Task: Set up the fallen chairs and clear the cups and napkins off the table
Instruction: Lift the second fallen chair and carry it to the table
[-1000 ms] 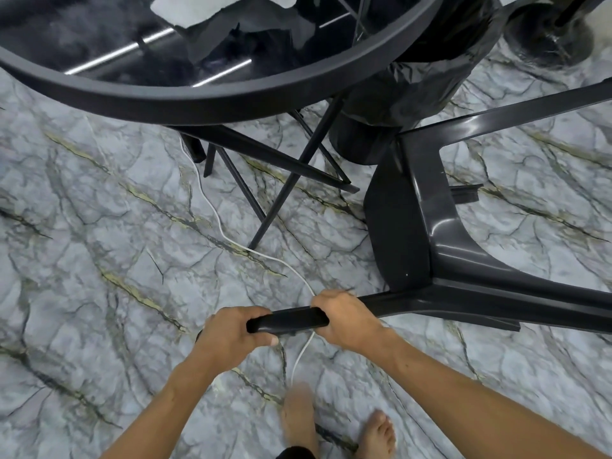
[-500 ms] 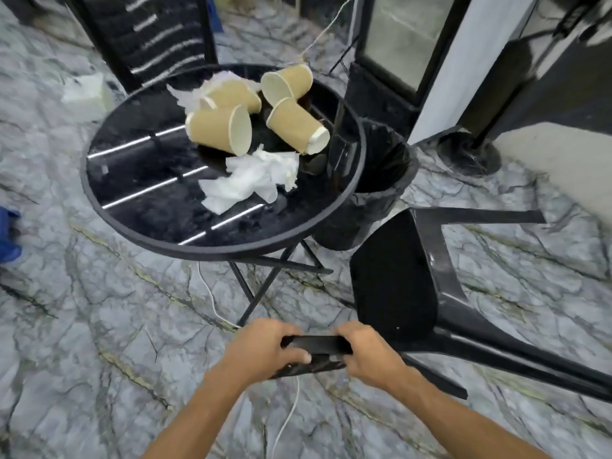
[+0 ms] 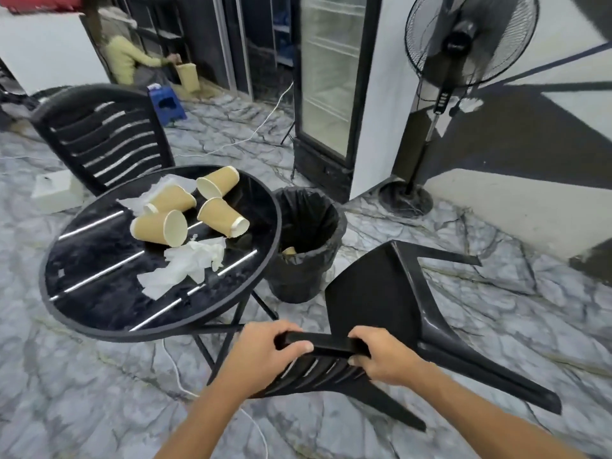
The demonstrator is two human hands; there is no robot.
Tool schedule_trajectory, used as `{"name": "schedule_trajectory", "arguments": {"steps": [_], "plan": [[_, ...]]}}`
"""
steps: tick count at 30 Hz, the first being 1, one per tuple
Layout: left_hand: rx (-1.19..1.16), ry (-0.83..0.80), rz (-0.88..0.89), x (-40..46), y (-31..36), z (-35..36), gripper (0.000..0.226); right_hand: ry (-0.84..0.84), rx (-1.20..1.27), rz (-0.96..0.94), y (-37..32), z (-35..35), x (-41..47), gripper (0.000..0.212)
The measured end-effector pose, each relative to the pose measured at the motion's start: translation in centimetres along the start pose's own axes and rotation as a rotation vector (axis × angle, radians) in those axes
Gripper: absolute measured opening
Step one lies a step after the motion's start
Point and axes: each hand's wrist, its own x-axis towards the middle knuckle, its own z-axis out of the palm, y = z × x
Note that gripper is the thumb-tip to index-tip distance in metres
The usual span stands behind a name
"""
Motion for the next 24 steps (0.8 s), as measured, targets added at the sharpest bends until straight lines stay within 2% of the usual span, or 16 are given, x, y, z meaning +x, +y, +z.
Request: {"name": "schedule_trajectory", "arguments": {"steps": [4,7,12,15,17,21,24], "plan": [[0.041,-0.021,0.079,2.4,6.0,1.7,0.02,0.03,-0.099,-0.099,0.1,-5.1,-2.4,0.023],[0.065,-0.015,0.136,3.8,10.0,3.3,0.038,0.054,-0.123,-0.128,-0.1,-8.3,-4.5,0.029],[0.036,-0.021,0.157,4.5,16.5,6.7,0.039,0.114,-0.08,-0.08,2.0,-12.4,-8.6,0.031],[-0.043,-0.119,0.15,3.6,18.8,7.7,0.051,0.16,-0.059,-0.033,3.7,-14.2,-10.7,0.027],[-0.076,-0.177,0.157,2.3,19.1,7.8,0.05,0.173,-0.07,-0.004,4.7,-15.5,-11.6,0.026],[-0.078,-0.235,0.087,-0.1,15.8,7.3,0.027,0.16,-0.077,0.054,6.0,-17.5,-12.9,0.028],[-0.053,-0.219,-0.032,-1.5,11.9,6.0,0.036,0.155,-0.1,0.094,6.7,-18.5,-13.7,0.025]]}}
